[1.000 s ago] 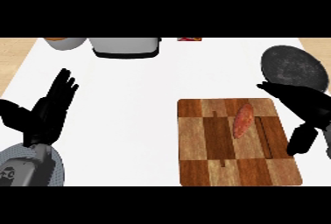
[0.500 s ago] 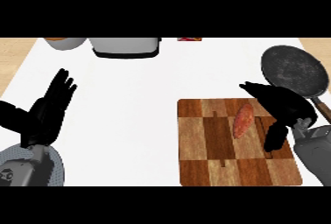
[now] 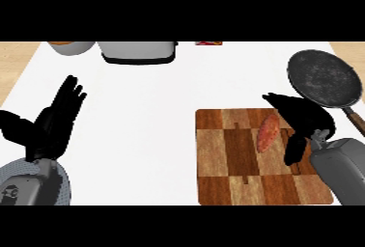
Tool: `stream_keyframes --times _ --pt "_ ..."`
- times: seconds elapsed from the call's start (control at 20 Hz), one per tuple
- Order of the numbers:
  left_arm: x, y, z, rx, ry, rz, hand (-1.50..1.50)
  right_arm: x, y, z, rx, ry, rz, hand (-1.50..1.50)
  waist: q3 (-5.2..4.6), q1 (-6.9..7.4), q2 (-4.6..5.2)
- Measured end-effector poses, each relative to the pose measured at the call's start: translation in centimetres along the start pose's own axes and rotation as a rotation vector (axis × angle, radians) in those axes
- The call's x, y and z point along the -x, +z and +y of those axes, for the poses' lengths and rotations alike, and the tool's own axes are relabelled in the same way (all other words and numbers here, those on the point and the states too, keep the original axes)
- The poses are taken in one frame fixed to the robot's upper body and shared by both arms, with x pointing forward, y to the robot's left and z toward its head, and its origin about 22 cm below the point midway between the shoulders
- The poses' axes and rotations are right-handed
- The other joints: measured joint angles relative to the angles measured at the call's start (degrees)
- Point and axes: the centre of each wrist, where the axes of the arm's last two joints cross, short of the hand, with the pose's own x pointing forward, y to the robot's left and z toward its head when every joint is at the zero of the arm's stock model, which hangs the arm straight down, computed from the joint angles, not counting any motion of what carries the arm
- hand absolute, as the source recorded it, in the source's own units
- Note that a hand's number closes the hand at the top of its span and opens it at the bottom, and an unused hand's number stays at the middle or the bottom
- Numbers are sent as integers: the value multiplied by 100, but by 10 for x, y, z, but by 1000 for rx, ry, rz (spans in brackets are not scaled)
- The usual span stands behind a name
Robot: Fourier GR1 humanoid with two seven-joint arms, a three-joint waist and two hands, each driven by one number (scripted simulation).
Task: Pick the sweet potato from the cutting board and place it in the pan
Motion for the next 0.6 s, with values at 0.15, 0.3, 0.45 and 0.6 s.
stream_keyframes --times 0.15,0.3,0.45,0.6 --pt "2 -1 -4 0 2 8 0 3 -11 6 -10 -6 -2 -150 1 1 2" --pt "1 -3 0 0 -1 8 0 7 -24 14 -29 5 4 -150 0 8 4" --pt "-3 -9 1 -5 -1 0 0 10 -32 23 -40 8 4 -150 -1 6 5" --pt "0 -8 -4 -2 4 0 0 11 -39 26 -35 -1 0 -150 1 5 4"
